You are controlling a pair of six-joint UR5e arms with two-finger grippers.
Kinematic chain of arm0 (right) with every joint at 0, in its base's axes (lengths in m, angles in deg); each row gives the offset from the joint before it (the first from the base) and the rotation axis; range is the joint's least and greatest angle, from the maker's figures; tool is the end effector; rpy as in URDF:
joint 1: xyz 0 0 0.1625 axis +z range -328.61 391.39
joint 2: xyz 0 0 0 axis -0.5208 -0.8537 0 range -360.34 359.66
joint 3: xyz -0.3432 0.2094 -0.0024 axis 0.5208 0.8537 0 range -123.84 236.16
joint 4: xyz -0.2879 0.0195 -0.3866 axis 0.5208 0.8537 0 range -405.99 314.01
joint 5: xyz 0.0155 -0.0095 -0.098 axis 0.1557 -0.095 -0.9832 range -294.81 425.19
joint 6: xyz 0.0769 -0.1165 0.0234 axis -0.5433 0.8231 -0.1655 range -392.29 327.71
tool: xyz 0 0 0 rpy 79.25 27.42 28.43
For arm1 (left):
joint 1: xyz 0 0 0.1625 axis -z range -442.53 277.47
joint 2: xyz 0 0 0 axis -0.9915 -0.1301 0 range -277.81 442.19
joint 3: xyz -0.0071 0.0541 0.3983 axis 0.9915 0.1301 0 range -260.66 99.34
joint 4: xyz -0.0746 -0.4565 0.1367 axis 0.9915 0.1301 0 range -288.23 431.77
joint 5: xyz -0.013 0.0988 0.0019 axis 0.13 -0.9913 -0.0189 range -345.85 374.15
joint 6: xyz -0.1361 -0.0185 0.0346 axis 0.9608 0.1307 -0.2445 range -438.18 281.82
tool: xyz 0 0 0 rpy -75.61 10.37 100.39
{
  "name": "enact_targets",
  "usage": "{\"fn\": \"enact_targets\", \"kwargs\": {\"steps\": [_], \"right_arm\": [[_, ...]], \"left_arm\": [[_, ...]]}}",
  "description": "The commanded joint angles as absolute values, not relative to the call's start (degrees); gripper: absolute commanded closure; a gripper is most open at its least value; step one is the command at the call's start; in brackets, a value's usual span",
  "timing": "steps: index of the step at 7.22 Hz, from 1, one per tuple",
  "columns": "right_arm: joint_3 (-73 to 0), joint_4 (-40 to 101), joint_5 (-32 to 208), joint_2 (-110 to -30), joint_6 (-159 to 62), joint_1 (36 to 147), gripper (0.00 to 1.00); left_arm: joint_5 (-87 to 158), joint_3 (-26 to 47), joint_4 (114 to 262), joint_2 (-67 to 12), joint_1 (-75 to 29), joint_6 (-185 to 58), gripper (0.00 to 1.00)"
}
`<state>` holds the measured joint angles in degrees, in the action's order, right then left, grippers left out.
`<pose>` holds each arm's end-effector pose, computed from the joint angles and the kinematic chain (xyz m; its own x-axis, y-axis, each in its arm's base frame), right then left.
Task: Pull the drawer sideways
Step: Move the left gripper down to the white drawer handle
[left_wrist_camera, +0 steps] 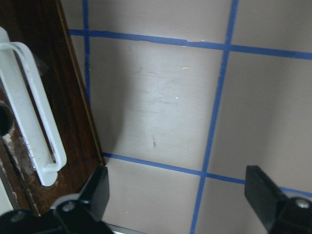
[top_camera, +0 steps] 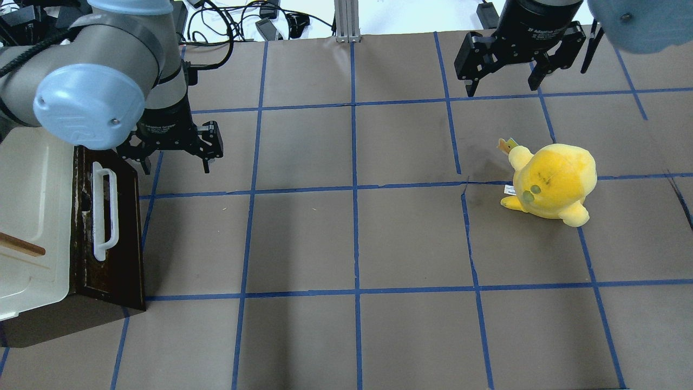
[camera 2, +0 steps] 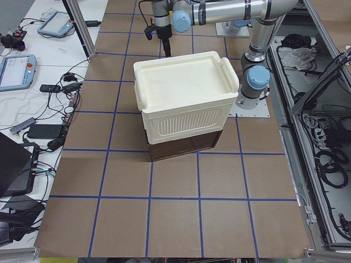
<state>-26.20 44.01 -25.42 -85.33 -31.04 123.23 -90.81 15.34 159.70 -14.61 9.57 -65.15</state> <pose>0.1512 -0.5998 0.4475 -0.9985 -0.0535 0.0115 -0.0539 0.9975 -0.0457 -0.1177 -0.5682 0.3060 -0.9469 -0.1403 -0.2892 -0.1825 0.9753 0.1243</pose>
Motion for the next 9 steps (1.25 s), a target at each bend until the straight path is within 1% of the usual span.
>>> {"fn": "enact_targets", "kwargs": {"steps": [1, 3, 8, 9], "right_arm": [[-26.2, 44.0, -25.3, -85.3, -31.1, 123.2, 0.00], [-26.2, 44.0, -25.4, -85.3, -31.1, 123.2, 0.00], [-26.2, 44.0, -25.3, -85.3, -31.1, 123.2, 0.00], [-26.2, 44.0, -25.3, -85.3, -31.0, 123.2, 0.00]], "left_arm": [[-96.5, 18.4, 155.2, -18.3, 9.6, -61.8, 0.00], [-100.4, 19.5, 154.9, -21.2, 9.6, -55.9, 0.00], [-118.7, 19.6, 154.8, -26.4, 9.6, -56.3, 0.00], [-118.6, 19.6, 154.7, -27.0, 9.6, -55.6, 0.00]]}}
